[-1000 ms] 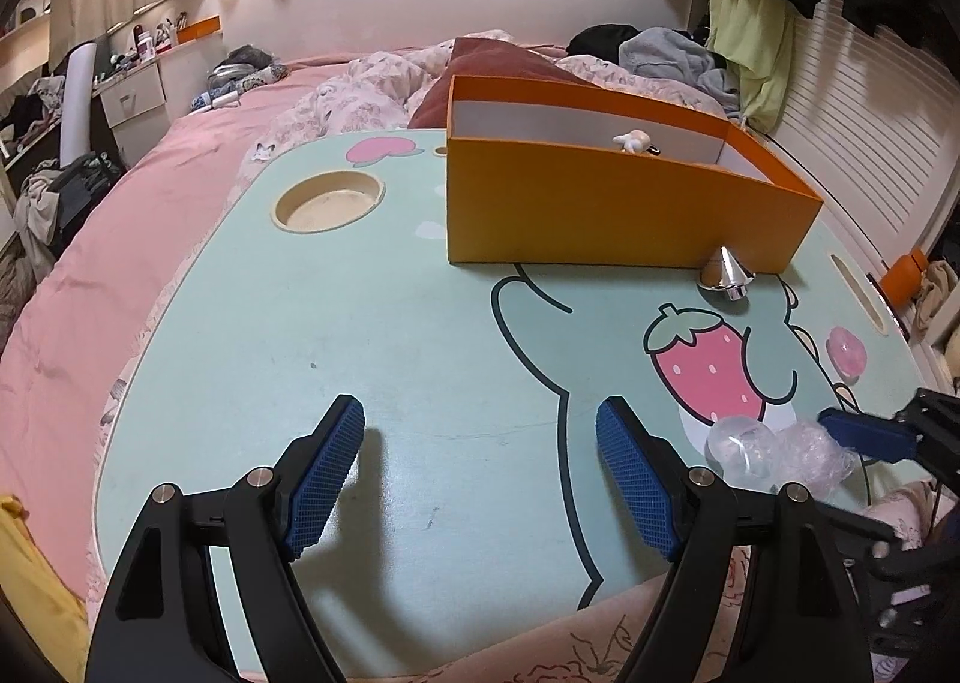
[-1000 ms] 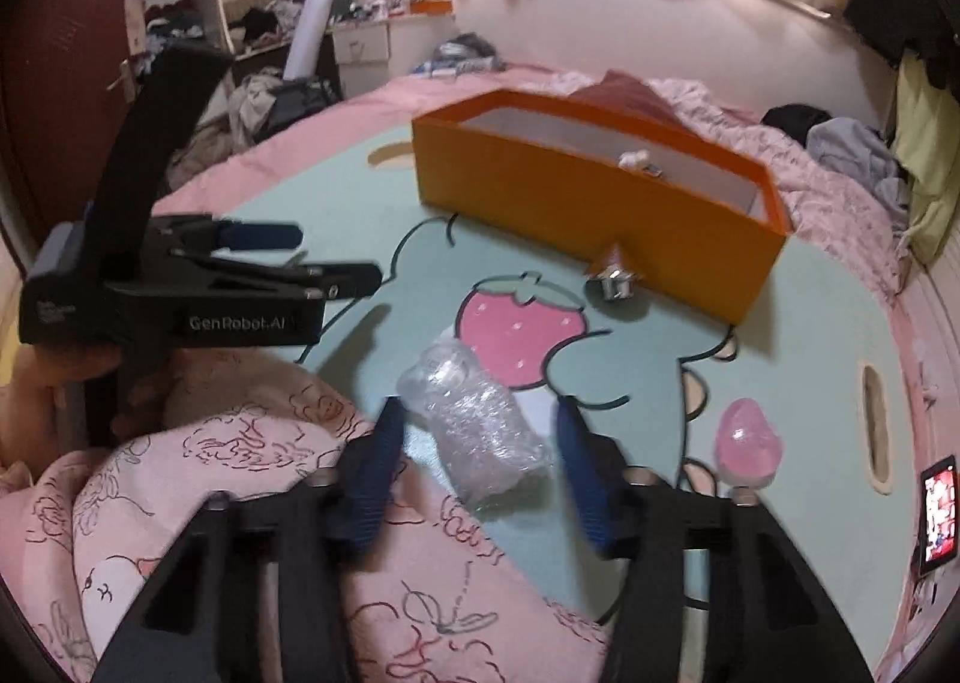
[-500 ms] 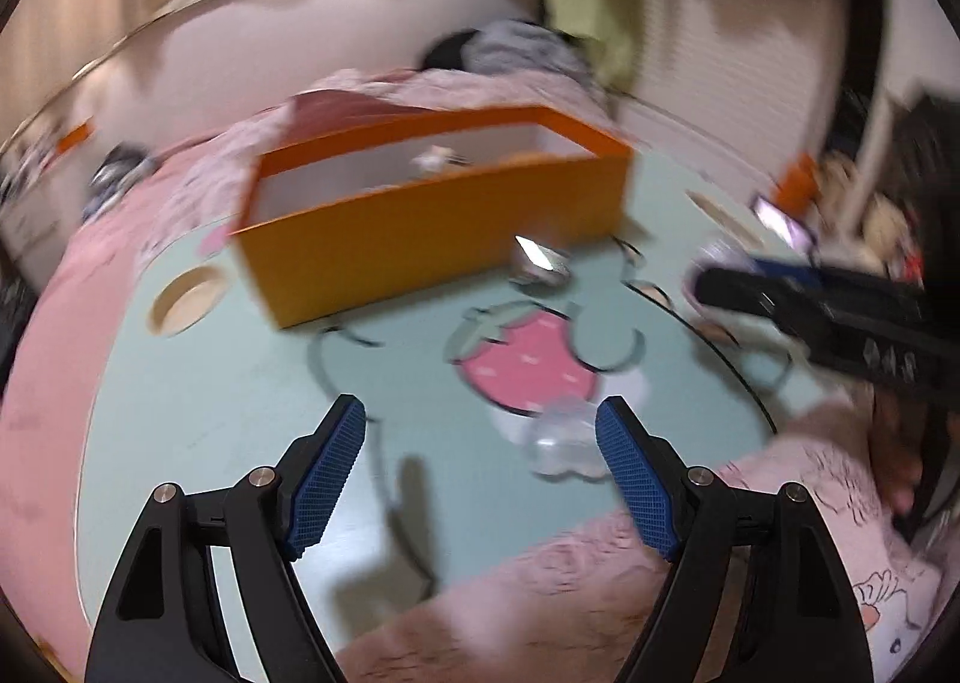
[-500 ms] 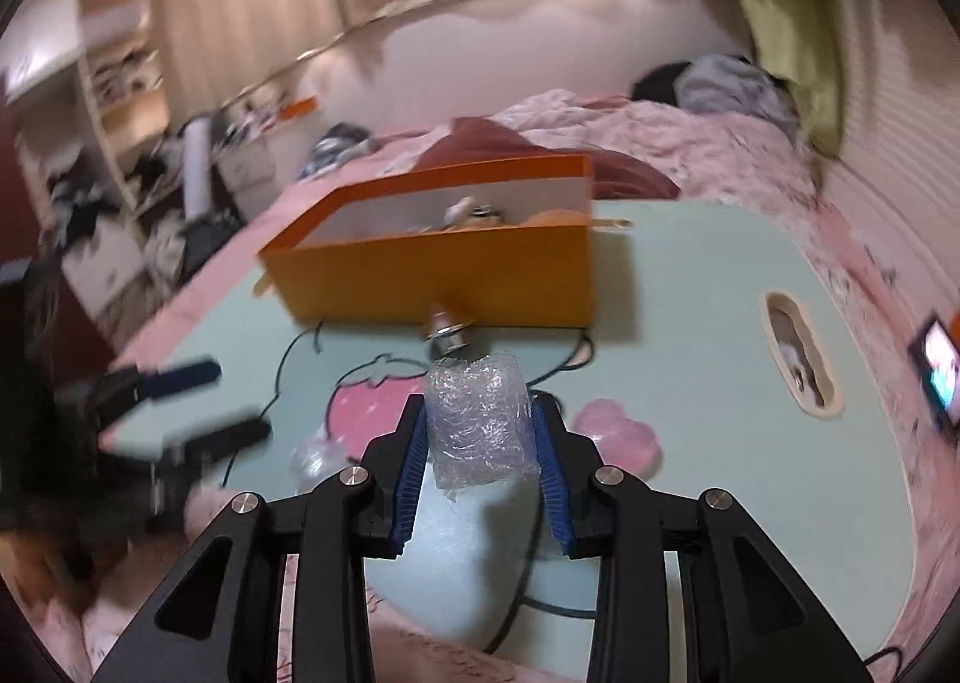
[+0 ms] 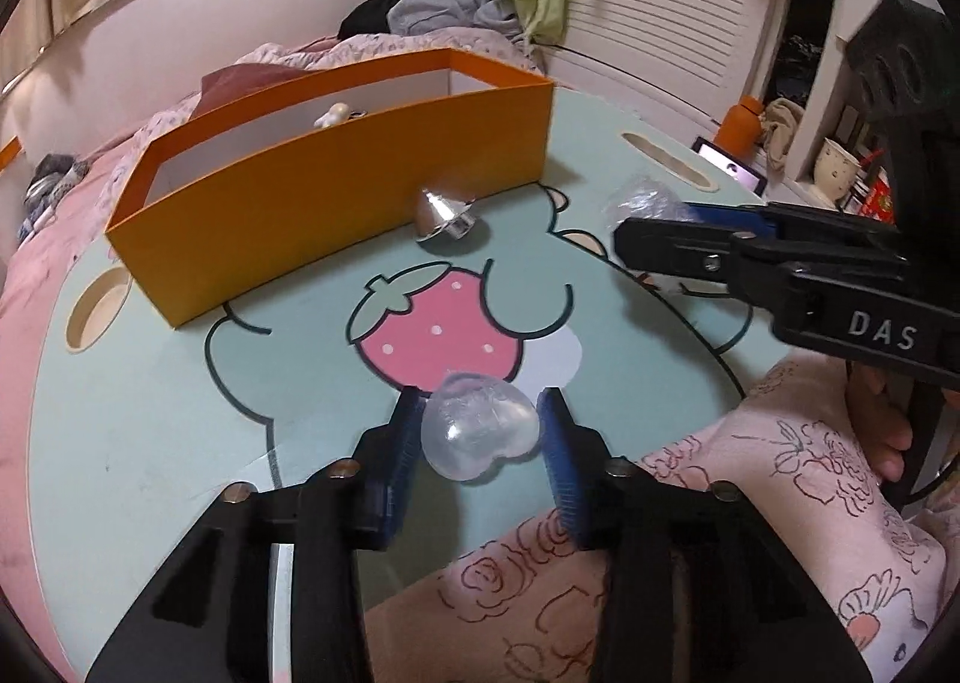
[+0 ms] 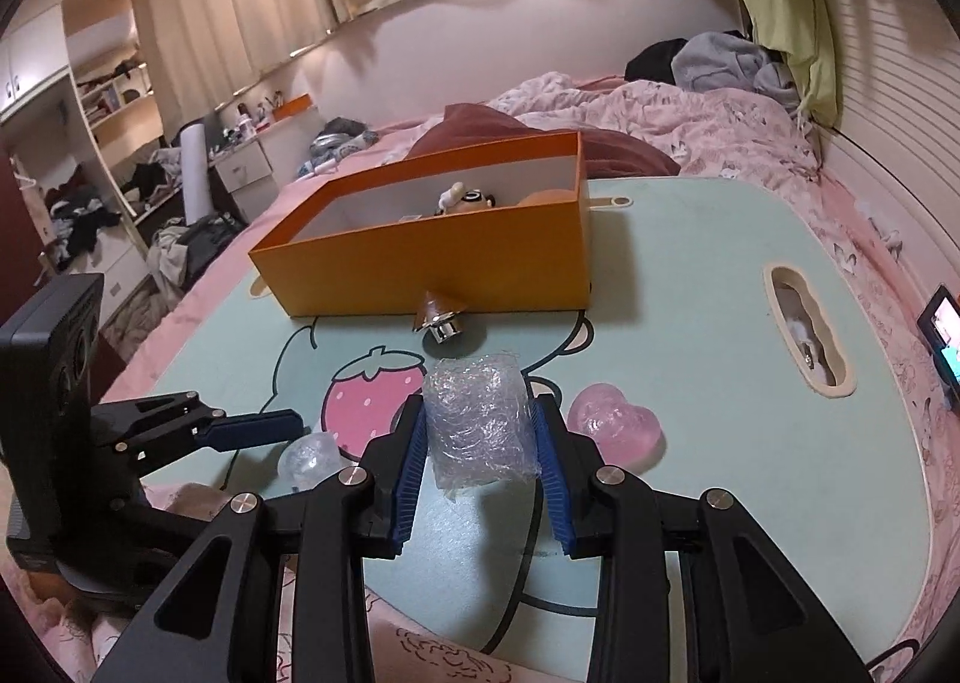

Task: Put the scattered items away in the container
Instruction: 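Lift and carry the heart with the left tool while the right tool carries the wrapped ball over the box, then open the left tool over the box while the right tool releases the wrapped ball inside, then withdraw the left tool while the right tool moves to the metal cone, then grasp the metal cone with the right tool and carry it over the box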

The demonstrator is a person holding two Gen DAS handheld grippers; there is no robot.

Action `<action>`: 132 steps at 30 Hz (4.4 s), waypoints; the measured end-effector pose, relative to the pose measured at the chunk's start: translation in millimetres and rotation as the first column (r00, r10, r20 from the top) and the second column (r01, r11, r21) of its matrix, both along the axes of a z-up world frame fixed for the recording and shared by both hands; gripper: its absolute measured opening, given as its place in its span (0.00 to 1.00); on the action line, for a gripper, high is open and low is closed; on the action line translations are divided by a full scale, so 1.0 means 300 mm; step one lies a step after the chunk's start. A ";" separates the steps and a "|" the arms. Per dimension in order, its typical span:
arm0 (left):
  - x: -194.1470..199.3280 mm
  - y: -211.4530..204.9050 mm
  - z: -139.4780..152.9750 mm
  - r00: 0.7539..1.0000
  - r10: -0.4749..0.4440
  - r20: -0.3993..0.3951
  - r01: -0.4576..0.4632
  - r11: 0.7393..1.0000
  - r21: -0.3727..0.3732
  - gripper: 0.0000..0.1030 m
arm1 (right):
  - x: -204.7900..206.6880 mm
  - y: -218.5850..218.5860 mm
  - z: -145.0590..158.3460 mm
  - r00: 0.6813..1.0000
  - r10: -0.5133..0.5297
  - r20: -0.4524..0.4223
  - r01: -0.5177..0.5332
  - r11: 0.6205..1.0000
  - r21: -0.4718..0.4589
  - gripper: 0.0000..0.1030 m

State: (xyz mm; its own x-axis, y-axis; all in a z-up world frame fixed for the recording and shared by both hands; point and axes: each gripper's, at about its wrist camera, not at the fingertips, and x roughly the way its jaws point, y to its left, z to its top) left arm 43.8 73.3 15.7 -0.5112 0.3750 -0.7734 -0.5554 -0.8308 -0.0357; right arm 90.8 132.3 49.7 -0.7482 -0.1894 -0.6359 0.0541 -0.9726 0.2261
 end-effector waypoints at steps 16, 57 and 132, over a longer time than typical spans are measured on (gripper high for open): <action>-0.045 -0.105 0.148 0.984 0.165 -0.073 -0.157 0.982 0.106 0.38 | -0.004 -0.049 0.044 0.999 0.023 -0.029 -0.022 0.999 0.040 0.33; -0.187 -0.177 0.241 0.929 0.356 -0.102 -0.338 0.927 0.160 0.39 | -0.149 -0.154 0.169 0.998 -0.057 -0.031 0.062 0.976 0.208 0.33; -0.278 -0.260 0.065 0.843 0.536 -0.051 -0.524 0.839 0.148 0.69 | -0.295 -0.079 0.043 0.986 0.001 0.166 -0.007 0.999 0.039 0.27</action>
State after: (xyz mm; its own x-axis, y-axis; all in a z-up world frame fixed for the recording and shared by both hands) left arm -39.8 -4.7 35.1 -0.7217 0.1168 -0.6822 -0.0370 -0.9908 -0.1304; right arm 2.1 108.6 62.7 -0.6308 -0.1644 -0.7583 0.0227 -0.9808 0.1937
